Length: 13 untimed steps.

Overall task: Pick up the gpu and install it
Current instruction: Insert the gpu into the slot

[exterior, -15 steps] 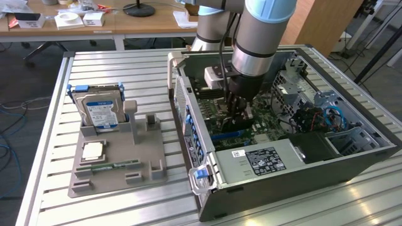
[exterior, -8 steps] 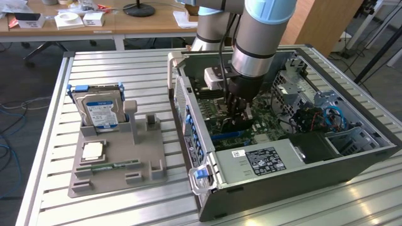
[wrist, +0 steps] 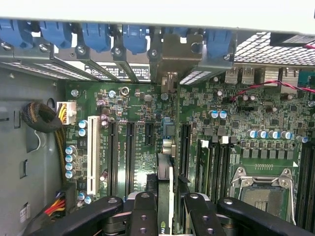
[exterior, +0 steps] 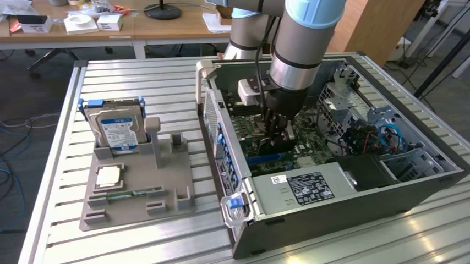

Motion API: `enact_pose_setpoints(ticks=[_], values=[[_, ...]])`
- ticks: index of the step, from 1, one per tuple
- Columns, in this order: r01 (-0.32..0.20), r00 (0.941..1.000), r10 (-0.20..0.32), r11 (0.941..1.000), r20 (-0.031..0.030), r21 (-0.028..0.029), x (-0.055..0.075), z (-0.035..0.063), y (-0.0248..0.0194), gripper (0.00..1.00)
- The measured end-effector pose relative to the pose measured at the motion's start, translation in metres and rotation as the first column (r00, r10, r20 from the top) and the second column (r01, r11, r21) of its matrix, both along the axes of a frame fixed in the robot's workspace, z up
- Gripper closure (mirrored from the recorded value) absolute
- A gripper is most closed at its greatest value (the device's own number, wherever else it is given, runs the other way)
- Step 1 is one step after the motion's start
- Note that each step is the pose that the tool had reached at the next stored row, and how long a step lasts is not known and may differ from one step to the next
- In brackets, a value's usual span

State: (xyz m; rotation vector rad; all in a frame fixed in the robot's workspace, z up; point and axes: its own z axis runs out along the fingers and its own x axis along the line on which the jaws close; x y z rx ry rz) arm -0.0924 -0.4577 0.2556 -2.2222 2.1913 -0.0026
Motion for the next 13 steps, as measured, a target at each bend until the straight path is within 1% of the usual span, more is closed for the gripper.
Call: enact_pose_setpoints(ticks=[4,13], values=[[0.000,1.0000,0.000,1.0000,0.0000,0.0000,-0.0001,-0.0003,-0.0014,0.74],[0.000,1.0000,0.000,1.0000,-0.0001,-0.0002,-0.0001,-0.0012,-0.0016,0.74]])
